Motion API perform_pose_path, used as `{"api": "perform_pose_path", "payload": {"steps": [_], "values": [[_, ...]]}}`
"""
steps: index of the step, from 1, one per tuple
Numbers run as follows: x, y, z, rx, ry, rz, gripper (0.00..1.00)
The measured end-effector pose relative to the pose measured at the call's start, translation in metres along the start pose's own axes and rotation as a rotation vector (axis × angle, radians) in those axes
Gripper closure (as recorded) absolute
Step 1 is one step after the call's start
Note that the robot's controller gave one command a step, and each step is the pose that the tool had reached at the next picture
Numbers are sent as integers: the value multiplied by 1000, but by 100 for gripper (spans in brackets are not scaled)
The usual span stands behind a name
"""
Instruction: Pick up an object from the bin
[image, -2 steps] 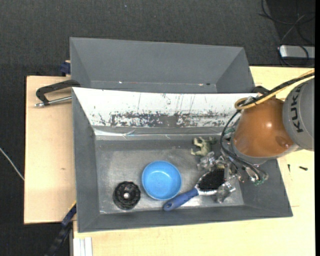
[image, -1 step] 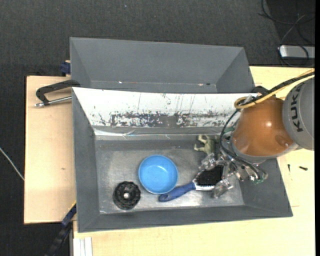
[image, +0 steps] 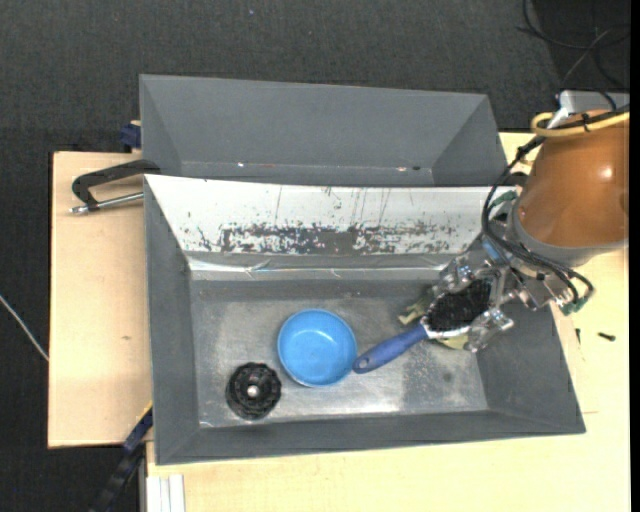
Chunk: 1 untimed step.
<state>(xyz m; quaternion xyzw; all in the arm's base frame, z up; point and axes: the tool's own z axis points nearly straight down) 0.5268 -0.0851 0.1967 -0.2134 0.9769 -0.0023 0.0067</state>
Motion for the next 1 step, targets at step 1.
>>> {"api": "perform_pose_path", "payload": {"steps": [1], "values": [[-10,-10,-65,-1,4,481,100]]}}
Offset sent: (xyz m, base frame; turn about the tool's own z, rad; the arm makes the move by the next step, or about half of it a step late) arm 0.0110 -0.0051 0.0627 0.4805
